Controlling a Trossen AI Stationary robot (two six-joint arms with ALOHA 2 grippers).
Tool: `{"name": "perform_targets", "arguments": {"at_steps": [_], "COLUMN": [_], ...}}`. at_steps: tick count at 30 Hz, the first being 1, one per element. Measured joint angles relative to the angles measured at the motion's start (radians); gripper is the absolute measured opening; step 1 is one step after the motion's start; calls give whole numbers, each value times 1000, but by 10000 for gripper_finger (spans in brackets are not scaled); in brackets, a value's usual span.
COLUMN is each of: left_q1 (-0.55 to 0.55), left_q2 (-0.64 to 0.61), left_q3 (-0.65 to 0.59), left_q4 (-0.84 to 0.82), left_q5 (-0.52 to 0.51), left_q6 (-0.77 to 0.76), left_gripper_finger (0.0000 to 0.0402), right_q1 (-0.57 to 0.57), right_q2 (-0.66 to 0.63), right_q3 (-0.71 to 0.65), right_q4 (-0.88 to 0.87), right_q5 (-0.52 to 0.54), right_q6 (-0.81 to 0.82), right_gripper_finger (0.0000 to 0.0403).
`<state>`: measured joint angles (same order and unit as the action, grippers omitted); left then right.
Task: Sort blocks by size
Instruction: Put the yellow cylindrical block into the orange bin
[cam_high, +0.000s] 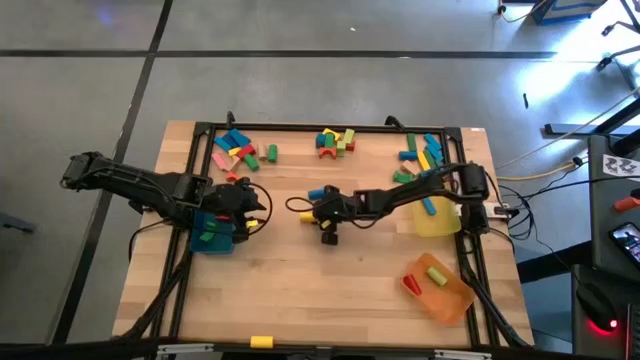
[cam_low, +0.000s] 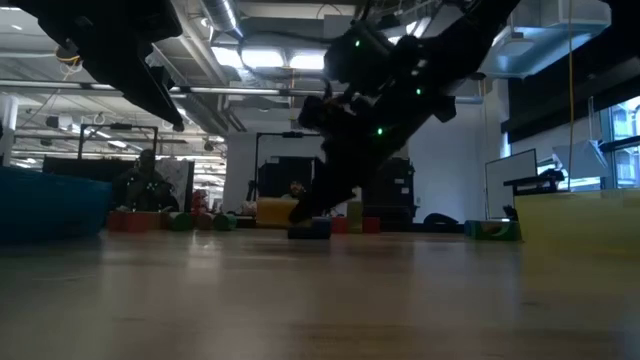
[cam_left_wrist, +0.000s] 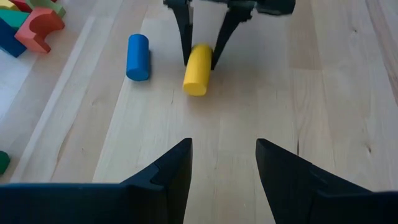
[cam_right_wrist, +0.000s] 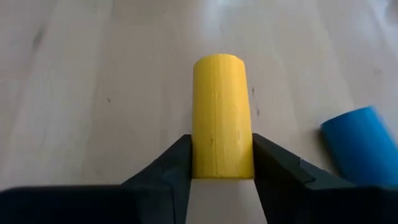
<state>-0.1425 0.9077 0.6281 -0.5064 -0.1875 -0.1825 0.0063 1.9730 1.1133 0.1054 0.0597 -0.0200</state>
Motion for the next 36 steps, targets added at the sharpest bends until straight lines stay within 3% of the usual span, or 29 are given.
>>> {"name": "perform_targets", "arguments": {"at_steps": [9, 17, 24, 32, 36], "left_q1": [0, 0, 0, 0, 0], "left_q2": [0, 0, 0, 0, 0], "left_q3": [0, 0, 0, 0, 0], "left_q4": [-1, -1, 0, 2, 3], "left_q5": [0, 0, 0, 0, 0], "left_q6": [0, 0, 0, 0, 6], "left_gripper_finger": [162, 162, 162, 162, 162], "right_q1": [1, 1, 1, 1, 1], "right_q2": [-121, -221, -237, -246, -246], "right_q3": [1, 1, 1, 0, 0], "right_q4": [-111, -253, -312, -392, -384], "right_q5": [0, 0, -1, -3, -64], "right_q6": [-9, 17, 61, 69, 98], "right_gripper_finger": [160, 137, 161, 76, 44]}}
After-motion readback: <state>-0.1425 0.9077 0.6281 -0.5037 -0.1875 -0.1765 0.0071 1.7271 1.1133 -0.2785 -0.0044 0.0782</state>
